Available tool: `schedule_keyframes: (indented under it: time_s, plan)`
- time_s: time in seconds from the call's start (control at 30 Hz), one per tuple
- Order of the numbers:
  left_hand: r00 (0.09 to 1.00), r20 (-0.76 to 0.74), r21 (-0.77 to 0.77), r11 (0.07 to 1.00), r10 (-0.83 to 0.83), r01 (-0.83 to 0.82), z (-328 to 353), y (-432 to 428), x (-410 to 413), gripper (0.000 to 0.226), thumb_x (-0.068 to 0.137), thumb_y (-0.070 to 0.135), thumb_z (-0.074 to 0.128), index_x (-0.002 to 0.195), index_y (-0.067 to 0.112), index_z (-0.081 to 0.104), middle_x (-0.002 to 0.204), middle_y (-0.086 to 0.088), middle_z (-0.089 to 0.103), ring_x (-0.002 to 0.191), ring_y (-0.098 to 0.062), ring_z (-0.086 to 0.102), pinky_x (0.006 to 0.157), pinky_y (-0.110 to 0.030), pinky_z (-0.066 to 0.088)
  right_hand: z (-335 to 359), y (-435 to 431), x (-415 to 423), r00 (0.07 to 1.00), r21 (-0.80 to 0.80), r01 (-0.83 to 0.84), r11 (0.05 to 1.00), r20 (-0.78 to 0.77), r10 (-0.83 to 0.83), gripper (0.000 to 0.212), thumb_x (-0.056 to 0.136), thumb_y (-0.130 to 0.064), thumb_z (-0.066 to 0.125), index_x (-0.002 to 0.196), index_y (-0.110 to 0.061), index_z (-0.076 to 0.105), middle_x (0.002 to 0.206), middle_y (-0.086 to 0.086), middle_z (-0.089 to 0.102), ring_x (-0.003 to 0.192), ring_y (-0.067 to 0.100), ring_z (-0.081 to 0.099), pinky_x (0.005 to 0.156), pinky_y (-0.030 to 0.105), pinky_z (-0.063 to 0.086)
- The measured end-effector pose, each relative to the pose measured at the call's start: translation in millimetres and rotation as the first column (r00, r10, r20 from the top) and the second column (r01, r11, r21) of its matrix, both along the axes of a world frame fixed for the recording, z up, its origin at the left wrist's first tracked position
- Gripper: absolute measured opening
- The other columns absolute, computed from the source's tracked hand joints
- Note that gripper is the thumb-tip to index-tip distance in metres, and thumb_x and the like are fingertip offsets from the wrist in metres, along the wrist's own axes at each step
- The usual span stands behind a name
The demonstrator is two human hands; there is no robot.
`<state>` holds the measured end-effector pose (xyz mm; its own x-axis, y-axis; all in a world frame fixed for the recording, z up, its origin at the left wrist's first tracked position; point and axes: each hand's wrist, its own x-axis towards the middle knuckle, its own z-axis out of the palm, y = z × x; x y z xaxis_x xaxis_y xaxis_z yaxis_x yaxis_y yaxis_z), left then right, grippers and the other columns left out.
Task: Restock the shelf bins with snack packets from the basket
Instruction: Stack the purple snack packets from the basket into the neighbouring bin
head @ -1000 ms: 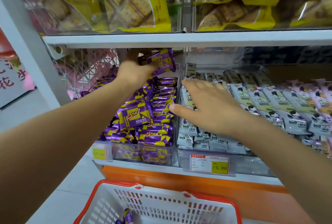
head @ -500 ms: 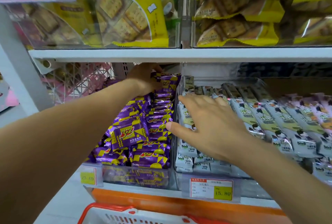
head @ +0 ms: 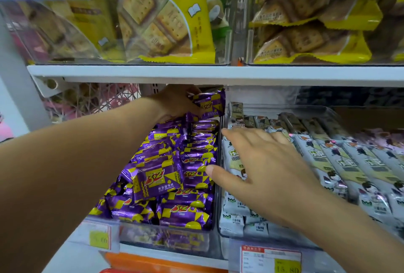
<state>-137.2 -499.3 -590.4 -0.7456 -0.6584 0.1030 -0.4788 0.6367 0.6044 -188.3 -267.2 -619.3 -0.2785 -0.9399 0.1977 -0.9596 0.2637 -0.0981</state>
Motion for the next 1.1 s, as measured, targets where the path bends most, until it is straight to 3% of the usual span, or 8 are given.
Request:
schedule_keyframes:
  time_s: [0.13,0.2,0.33,0.53,0.73,0.83,1.0,1.1]
  plan:
    - [1.000,0.009,-0.048,0.999,-0.005,0.005,-4,-1,-1,0.046,0.079,0.014,0.078,0.121,0.013,0.059,0.091,0.003,0.058,0.088,-0.015,0.053,0.064,-0.016,0.041,-1,-1,-1,1.000,0.000,0.001,1.000,-0.009,-0.001,0.096,0.067,-0.077,-0.004,0.151,-0.033,0.012,0.157,-0.014,0.022,0.142,0.007,0.017,0.113,0.031,0.012]
    - [1.000,0.022,-0.122,0.992,-0.004,0.006,-7,-4,1,0.047,0.080,0.020,0.078,0.122,0.016,0.059,0.103,-0.002,0.061,0.095,-0.018,0.053,0.074,-0.021,0.041,-2,-2,-1,1.000,-0.003,-0.003,1.000,-0.010,0.003,0.097,0.066,-0.076,-0.005,0.151,-0.033,0.012,0.157,-0.014,0.021,0.142,0.007,0.016,0.113,0.031,0.011]
    - [0.987,0.147,-0.506,0.862,0.062,0.021,-16,-5,8,0.057,0.086,0.035,0.069,0.139,0.025,0.050,0.136,-0.006,0.053,0.128,-0.028,0.043,0.104,-0.034,0.036,-2,-1,-1,1.000,-0.013,0.002,1.000,-0.020,-0.002,0.097,0.066,-0.076,-0.004,0.152,-0.033,0.014,0.158,-0.013,0.022,0.142,0.007,0.017,0.112,0.031,0.012]
    - [0.997,0.063,-0.673,0.736,-0.034,0.067,-28,8,16,0.056,0.084,0.030,0.071,0.137,0.028,0.053,0.134,-0.005,0.058,0.126,-0.029,0.048,0.102,-0.037,0.040,-3,-2,2,0.999,-0.032,0.010,0.999,-0.048,-0.011,0.100,0.063,-0.075,-0.007,0.150,-0.034,0.017,0.156,-0.014,0.025,0.140,0.007,0.021,0.108,0.028,0.011]
    - [0.993,0.004,-0.578,0.811,0.114,-0.091,-27,16,10,0.054,0.075,0.055,0.073,0.123,0.033,0.060,0.119,0.007,0.065,0.114,-0.020,0.057,0.092,-0.031,0.045,-3,-2,4,0.998,-0.053,0.018,0.998,-0.060,-0.021,0.099,0.063,-0.076,-0.008,0.150,-0.035,0.018,0.155,-0.017,0.025,0.139,0.004,0.022,0.105,0.025,0.009]
    - [0.987,-0.071,-0.370,0.915,0.143,-0.159,-29,20,5,0.054,0.070,0.061,0.074,0.113,0.031,0.060,0.111,0.008,0.064,0.103,-0.017,0.059,0.088,-0.032,0.049,-3,-3,4,0.998,-0.048,0.021,0.999,-0.061,-0.024,0.098,0.063,-0.076,-0.007,0.150,-0.035,0.017,0.155,-0.017,0.026,0.139,0.004,0.022,0.107,0.026,0.010]
    - [0.995,-0.064,-0.361,0.928,0.080,-0.098,-22,19,1,0.040,0.073,0.028,0.082,0.102,0.025,0.054,0.103,0.002,0.064,0.095,-0.022,0.062,0.081,-0.032,0.050,-3,-2,6,0.998,-0.050,0.028,0.998,-0.050,-0.030,0.099,0.063,-0.076,-0.007,0.150,-0.036,0.016,0.154,-0.018,0.026,0.139,0.003,0.021,0.109,0.026,0.010]
    - [0.994,-0.076,-0.412,0.906,0.074,-0.098,-16,15,1,0.037,0.074,0.023,0.081,0.103,0.026,0.058,0.104,0.005,0.065,0.099,-0.020,0.060,0.079,-0.028,0.045,-3,-2,6,0.998,-0.057,0.025,0.998,-0.064,-0.029,0.097,0.063,-0.075,-0.007,0.150,-0.037,0.014,0.154,-0.021,0.025,0.139,0.001,0.019,0.102,0.022,0.005]
